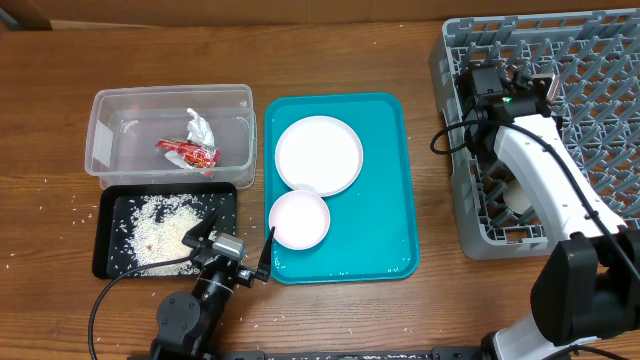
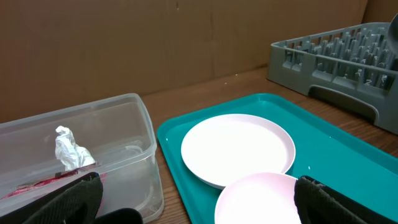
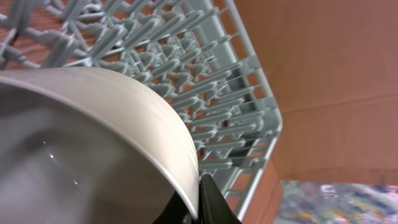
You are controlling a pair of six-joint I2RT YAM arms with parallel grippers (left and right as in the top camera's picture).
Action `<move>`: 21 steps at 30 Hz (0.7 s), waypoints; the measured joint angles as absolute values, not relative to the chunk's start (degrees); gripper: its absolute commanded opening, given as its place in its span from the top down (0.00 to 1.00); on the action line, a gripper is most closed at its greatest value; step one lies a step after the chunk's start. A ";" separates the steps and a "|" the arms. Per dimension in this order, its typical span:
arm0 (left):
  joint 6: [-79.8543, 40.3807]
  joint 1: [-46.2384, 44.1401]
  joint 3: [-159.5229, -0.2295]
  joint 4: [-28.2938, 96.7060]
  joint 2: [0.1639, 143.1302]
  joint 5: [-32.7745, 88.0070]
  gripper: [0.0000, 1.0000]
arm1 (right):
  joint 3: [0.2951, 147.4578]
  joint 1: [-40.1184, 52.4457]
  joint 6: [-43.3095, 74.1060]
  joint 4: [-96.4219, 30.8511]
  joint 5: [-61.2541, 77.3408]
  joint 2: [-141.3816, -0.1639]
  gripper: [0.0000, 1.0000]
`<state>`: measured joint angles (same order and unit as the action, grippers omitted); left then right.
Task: Sort waste into correct bins and load items into the dishwasher
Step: 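Carry the white bowl to the dish rack and set it in, then release the white bowl and lift the right gripper from the rack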
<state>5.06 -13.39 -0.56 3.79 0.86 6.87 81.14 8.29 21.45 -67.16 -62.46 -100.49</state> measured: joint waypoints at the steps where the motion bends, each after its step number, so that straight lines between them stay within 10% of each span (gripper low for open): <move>1: 5.06 -13.39 -0.56 3.79 0.86 6.87 0.00 | 81.17 8.29 21.47 -67.16 -63.70 -100.49 0.96; 21: 5.06 -13.39 -0.56 3.79 0.86 6.87 0.00 | 81.65 8.71 21.43 -64.47 -65.73 -104.22 0.92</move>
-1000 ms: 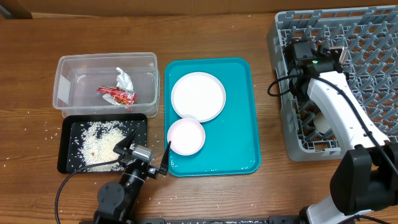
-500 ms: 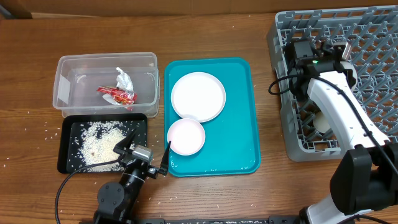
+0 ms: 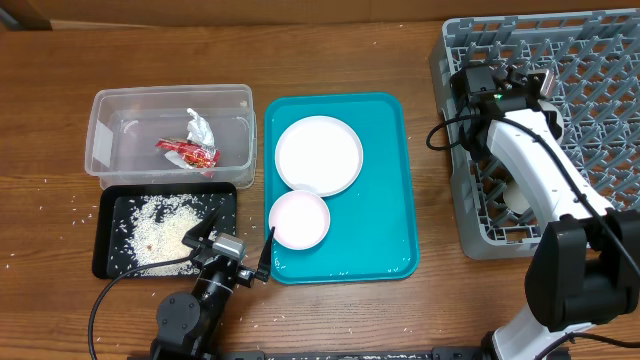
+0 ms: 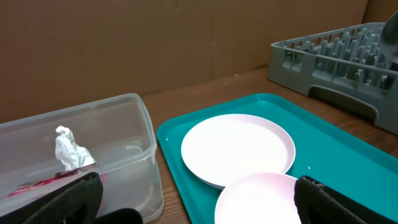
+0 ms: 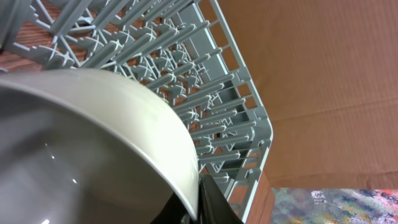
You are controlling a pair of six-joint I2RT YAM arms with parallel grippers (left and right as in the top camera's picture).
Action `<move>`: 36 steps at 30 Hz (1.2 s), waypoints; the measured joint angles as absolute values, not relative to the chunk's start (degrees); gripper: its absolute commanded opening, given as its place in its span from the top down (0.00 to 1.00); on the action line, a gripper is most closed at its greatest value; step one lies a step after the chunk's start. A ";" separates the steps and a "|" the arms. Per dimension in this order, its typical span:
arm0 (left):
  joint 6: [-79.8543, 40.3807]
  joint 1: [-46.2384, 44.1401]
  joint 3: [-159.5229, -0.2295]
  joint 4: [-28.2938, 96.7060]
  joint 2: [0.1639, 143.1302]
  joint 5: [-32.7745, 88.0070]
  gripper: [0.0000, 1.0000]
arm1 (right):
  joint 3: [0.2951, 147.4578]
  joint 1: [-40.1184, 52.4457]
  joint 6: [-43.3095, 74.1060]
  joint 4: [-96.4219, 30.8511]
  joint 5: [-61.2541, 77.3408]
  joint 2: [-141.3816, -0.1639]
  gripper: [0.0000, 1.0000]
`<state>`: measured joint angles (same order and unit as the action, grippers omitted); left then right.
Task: Sort waste into correct bins and load items into the dishwasher
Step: 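Release the white bowl and lift the right gripper from the rack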
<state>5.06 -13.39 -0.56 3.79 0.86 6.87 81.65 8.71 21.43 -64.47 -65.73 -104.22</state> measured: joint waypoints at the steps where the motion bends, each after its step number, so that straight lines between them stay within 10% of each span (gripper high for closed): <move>1: 5.06 -13.39 -0.56 3.79 0.86 6.87 0.00 | 81.65 9.08 21.41 -64.62 -65.49 -104.22 0.92; 36: 5.06 -13.39 -0.56 3.79 0.86 6.87 0.00 | 80.95 11.42 15.11 -59.96 -67.92 -104.86 0.94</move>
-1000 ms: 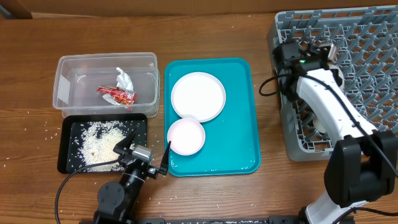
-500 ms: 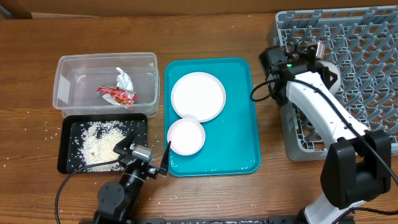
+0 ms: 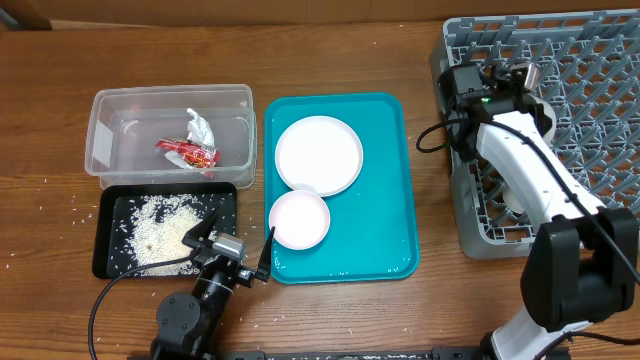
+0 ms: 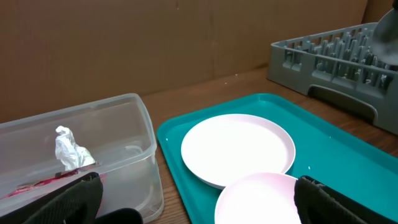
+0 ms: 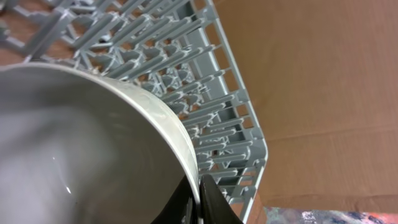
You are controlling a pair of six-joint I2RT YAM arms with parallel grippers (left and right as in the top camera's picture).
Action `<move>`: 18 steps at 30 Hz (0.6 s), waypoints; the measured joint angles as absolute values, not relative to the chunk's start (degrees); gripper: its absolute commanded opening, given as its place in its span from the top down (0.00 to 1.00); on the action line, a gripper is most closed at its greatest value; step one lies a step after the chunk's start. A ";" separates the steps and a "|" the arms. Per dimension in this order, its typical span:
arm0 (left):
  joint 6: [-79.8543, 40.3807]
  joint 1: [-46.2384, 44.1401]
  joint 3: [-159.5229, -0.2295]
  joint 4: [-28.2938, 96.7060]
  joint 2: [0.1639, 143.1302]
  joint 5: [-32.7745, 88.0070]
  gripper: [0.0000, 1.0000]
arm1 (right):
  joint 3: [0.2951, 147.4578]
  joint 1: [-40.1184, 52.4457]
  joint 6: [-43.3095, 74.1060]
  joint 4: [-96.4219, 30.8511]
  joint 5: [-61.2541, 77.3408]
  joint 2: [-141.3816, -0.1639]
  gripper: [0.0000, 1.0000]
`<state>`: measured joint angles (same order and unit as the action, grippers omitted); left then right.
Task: Sort waste into correct bins and load items into the dishwasher
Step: 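Release the white bowl and lift the right gripper from the rack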
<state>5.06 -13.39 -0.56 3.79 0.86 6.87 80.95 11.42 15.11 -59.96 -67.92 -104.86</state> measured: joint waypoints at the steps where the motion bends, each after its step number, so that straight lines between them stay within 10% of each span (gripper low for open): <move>1: 5.06 -13.39 -0.56 3.79 0.86 6.87 0.00 | 80.95 11.70 15.05 -60.40 -67.99 -105.12 0.94; 18: 5.06 -13.39 -0.56 3.79 0.86 6.87 0.00 | 80.93 12.29 14.44 -61.04 -77.19 -106.52 0.94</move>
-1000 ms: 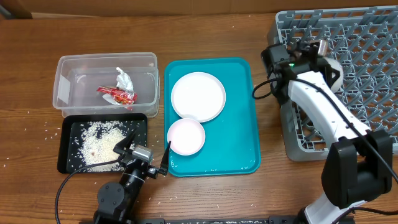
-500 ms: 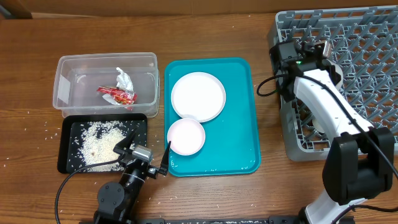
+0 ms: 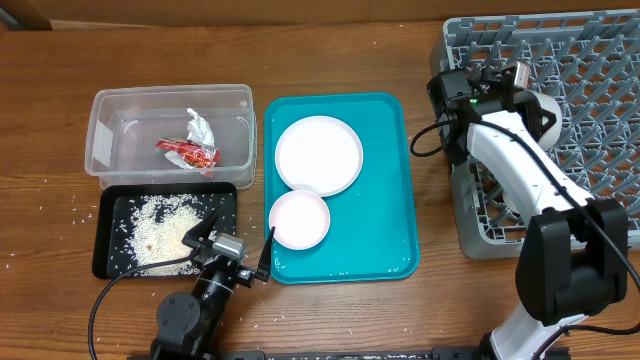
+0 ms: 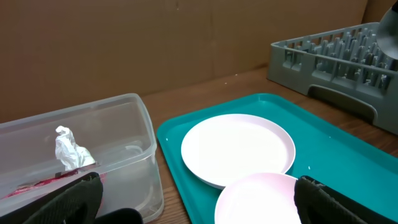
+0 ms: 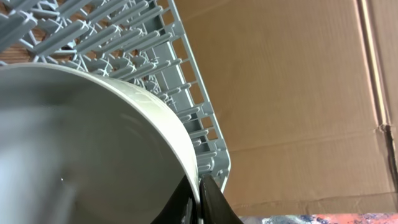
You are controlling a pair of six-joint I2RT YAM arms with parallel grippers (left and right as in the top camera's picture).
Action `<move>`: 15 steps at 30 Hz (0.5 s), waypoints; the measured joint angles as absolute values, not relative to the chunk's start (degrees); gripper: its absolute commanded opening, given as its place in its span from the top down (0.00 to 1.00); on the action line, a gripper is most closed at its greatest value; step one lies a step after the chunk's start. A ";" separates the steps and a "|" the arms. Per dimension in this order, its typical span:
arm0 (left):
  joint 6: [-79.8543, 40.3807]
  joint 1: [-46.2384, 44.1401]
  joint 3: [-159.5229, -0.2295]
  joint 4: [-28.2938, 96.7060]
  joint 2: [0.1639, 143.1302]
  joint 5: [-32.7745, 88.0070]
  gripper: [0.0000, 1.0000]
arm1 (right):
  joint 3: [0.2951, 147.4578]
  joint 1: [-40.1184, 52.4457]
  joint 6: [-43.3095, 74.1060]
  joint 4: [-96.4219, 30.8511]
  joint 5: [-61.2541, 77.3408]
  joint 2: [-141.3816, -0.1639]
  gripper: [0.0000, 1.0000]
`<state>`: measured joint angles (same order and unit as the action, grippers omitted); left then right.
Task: Sort waste into correct bins and load items into the dishwasher
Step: 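Release the white bowl and lift the right gripper from the rack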
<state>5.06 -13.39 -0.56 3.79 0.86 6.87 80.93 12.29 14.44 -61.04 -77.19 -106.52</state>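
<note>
My right gripper (image 5: 199,186) is shut on the rim of a white bowl (image 5: 81,143), one finger inside and one outside. In the overhead view it (image 3: 512,80) holds the bowl (image 3: 545,110) over the far left part of the grey dishwasher rack (image 3: 590,60). A white plate (image 3: 318,154) and a small pale bowl (image 3: 298,219) lie on the teal tray (image 3: 385,200). My left gripper (image 4: 193,208) rests open at the table's near edge, facing the small bowl (image 4: 255,199) and plate (image 4: 236,146).
A clear bin (image 3: 110,135) at the left holds a red wrapper (image 3: 188,152) and crumpled white paper. In front of it, a black tray (image 3: 110,255) holds rice, with grains scattered on the table. A cardboard wall stands behind the rack.
My right wrist has shifted slightly left over the rack with the bowl still gripped, and its view has tilted to show more cardboard wall. The left arm has not moved.
My right gripper was shut on the white bowl over the rack's left side at every moment. Its wrist stood a little further left each time, and the bowl's tilt changed. The plate, small bowl, bins and left arm stayed put.
</note>
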 measured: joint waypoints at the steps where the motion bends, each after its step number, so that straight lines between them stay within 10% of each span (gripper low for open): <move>1: 5.06 -13.39 -0.56 3.79 0.86 6.87 0.00 | 80.93 12.19 14.41 -61.04 -76.75 -106.52 0.94; 15: 5.06 -13.39 -0.56 3.79 0.86 6.87 0.00 | 77.87 16.84 11.55 -60.86 -76.20 -106.74 0.94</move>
